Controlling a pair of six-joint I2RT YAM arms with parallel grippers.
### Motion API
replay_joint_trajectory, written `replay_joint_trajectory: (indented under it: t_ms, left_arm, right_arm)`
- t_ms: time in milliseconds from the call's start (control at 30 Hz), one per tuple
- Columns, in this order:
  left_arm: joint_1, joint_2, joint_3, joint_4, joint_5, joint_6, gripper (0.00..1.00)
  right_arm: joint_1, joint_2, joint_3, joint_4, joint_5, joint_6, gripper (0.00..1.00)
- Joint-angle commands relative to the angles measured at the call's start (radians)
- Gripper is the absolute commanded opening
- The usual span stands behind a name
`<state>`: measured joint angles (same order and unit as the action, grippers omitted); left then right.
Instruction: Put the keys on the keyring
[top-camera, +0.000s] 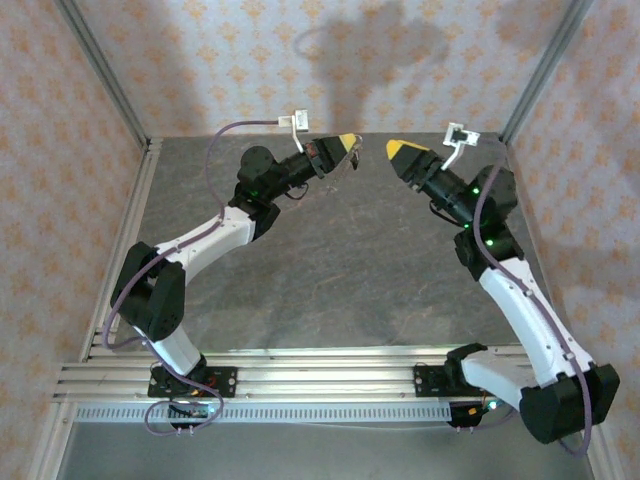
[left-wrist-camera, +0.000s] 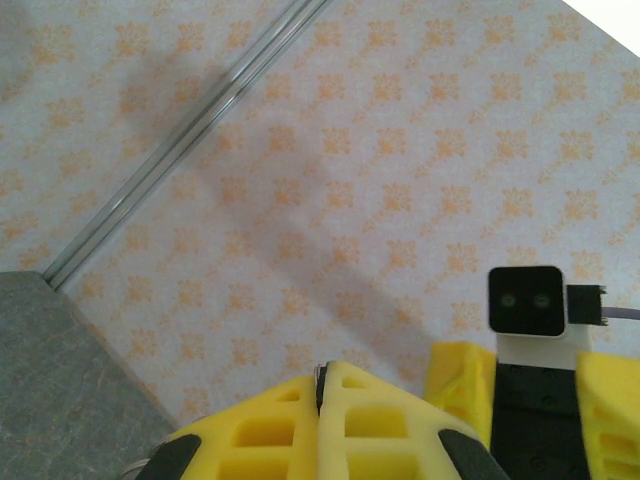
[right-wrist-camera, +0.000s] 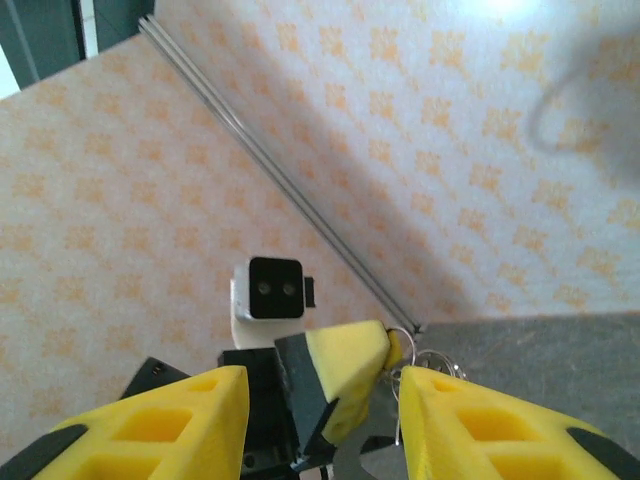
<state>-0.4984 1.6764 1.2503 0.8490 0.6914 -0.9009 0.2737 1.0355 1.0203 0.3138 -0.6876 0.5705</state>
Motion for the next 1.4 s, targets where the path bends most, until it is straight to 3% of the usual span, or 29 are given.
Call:
replay_joint_trajectory:
  t_ms: [0, 400, 667, 1200, 1367]
  left_arm:
    - [-0.002, -0.003, 0.035, 0.060, 0.026, -0.009, 0.00]
    - [-0.005, 0.003, 0.055, 0.079, 0.066, -0.032, 0.00]
    - [-0.004, 0.002, 0.059, 0.076, 0.071, -0.031, 0.00]
    - [-0.011, 0.014, 0.078, 0.073, 0.076, -0.031, 0.00]
    - [-0.012, 0.016, 0.080, 0.073, 0.073, -0.030, 0.00]
  right_arm:
    - [-0.014, 0.023, 0.027, -0.008, 0.003, -0.007, 0.42]
    - [-0.017, 0.224, 0.075, 0.226, -0.130, 0.136, 0.28]
    - [-0.016, 0.272, 0.070, 0.356, -0.168, 0.217, 0.29]
    - [0.024, 0.331, 0.083, 0.395, -0.187, 0.231, 0.19]
    - [0.030, 0.329, 0.065, 0.399, -0.187, 0.230, 0.22]
